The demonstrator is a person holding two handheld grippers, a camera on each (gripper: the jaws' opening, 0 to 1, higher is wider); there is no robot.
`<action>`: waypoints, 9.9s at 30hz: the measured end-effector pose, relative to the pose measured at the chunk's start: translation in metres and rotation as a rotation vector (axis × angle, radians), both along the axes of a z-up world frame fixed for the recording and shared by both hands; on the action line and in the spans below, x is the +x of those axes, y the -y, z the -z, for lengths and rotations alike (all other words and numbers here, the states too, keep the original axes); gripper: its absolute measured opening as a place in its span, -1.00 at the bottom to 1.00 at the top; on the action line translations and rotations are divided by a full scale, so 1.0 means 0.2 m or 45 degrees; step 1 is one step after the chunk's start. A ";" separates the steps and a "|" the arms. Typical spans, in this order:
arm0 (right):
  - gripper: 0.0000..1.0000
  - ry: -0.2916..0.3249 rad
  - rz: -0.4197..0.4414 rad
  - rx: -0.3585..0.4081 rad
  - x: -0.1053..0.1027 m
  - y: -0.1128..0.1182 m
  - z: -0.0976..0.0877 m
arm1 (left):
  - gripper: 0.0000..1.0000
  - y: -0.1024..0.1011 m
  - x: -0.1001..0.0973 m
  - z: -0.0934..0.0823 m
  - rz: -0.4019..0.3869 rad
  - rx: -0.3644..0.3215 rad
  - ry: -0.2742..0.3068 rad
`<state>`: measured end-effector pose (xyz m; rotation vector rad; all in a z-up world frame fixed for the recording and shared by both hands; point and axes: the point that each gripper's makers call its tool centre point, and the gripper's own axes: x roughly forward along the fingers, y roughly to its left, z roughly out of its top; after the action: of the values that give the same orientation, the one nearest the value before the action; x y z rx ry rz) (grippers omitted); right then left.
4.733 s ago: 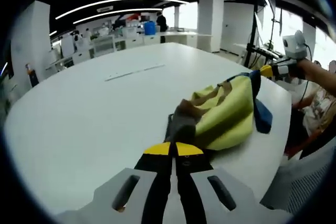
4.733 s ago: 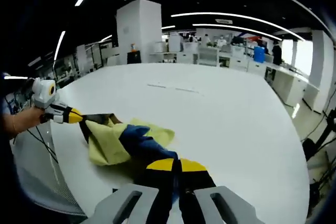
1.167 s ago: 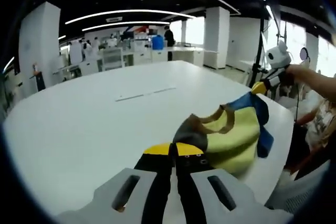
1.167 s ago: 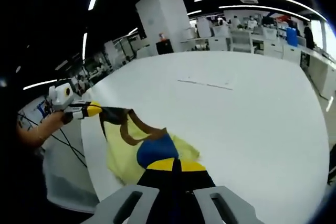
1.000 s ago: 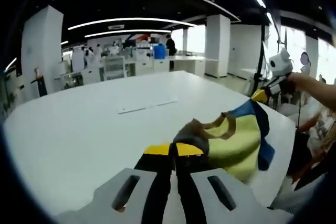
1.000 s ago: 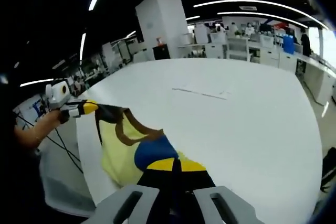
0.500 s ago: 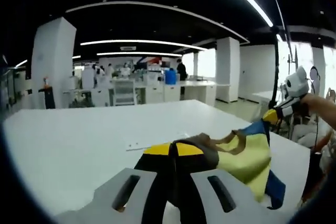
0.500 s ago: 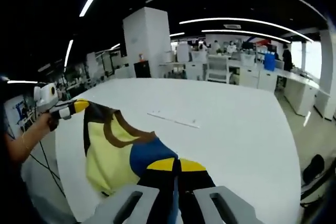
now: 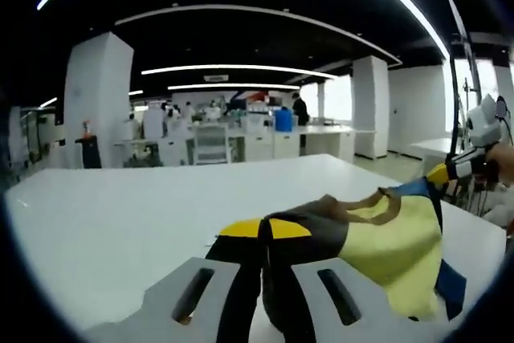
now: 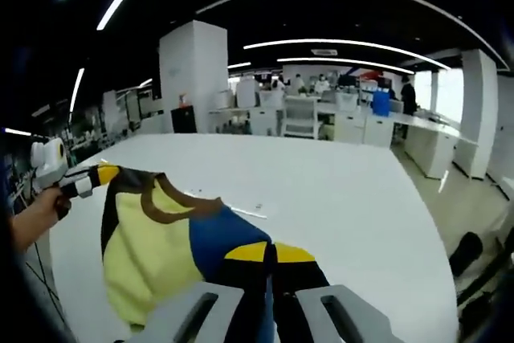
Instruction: Fold the garment on the visible template until the final outline fits inside the template.
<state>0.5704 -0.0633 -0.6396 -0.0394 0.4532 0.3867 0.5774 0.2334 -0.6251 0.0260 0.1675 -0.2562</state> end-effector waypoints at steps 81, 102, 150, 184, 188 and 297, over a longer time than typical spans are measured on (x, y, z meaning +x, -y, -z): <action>0.30 -0.420 -0.237 -0.071 -0.61 -0.09 0.46 | 0.04 0.16 -0.58 0.44 0.448 0.139 -0.343; -0.07 -0.422 -0.277 -0.088 -0.96 -0.16 0.61 | -0.37 0.46 -0.87 0.65 0.586 0.187 -0.450; -1.00 -0.421 -0.019 -0.202 -1.05 -0.13 0.79 | -0.92 0.47 -0.79 0.85 0.457 0.349 -0.518; -1.00 -0.159 0.029 -0.197 -0.84 0.23 0.24 | -1.00 -0.22 -0.80 0.15 0.035 0.038 -0.231; -1.00 -0.149 0.057 -0.212 -0.79 0.31 0.20 | -1.00 -0.39 -0.79 0.11 -0.083 0.023 -0.207; 0.45 -0.329 -0.198 -0.096 -0.50 0.30 0.35 | 0.33 -0.66 -0.68 0.44 0.088 0.199 -0.403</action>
<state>0.4706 -0.1225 -0.7101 -0.0987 0.7223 0.5303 0.4423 0.3652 -0.7126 0.1467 0.5018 -0.3153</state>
